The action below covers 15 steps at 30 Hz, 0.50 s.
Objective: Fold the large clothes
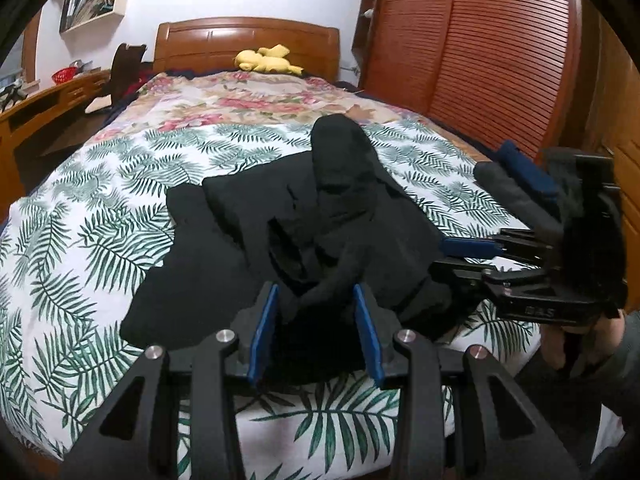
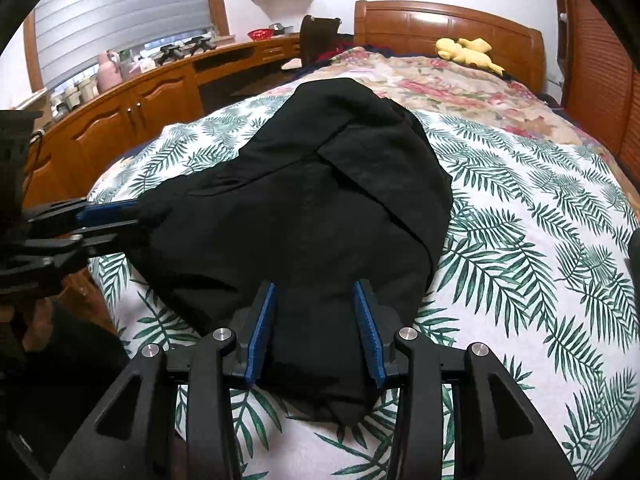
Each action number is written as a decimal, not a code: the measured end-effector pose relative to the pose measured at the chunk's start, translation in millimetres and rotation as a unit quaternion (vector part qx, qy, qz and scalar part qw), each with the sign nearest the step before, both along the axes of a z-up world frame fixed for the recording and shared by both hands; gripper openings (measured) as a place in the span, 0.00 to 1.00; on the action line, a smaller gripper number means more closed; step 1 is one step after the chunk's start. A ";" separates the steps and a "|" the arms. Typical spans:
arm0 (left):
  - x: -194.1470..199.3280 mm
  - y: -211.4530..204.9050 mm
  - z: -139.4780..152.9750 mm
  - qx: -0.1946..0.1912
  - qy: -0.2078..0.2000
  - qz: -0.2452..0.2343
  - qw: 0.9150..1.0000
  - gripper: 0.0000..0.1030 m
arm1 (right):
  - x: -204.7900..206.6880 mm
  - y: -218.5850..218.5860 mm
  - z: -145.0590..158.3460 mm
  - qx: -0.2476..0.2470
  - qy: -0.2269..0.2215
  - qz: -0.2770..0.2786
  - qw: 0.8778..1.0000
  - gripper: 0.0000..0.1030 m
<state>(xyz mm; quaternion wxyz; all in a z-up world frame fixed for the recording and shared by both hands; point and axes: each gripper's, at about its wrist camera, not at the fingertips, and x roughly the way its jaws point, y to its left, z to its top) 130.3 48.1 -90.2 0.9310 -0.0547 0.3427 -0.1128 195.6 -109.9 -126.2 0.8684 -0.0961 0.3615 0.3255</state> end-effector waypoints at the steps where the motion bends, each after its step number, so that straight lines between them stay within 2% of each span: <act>1: 3.3 0.1 -2.2 0.001 0.005 0.002 1.000 0.36 | -0.5 -1.1 1.0 0.002 0.001 -0.001 1.000 0.39; 6: 14.9 0.0 -13.0 0.006 0.026 0.010 1.000 0.36 | -2.8 -6.0 4.6 0.003 -0.003 0.000 1.000 0.39; 10: 15.9 -1.5 -15.4 0.006 0.026 0.011 1.000 0.36 | -0.7 -14.5 5.3 0.003 -0.008 -0.008 1.000 0.39; 15: 15.4 -6.0 -14.9 0.016 0.019 0.008 1.000 0.36 | 5.0 -31.5 2.1 0.025 0.011 -0.020 0.999 0.40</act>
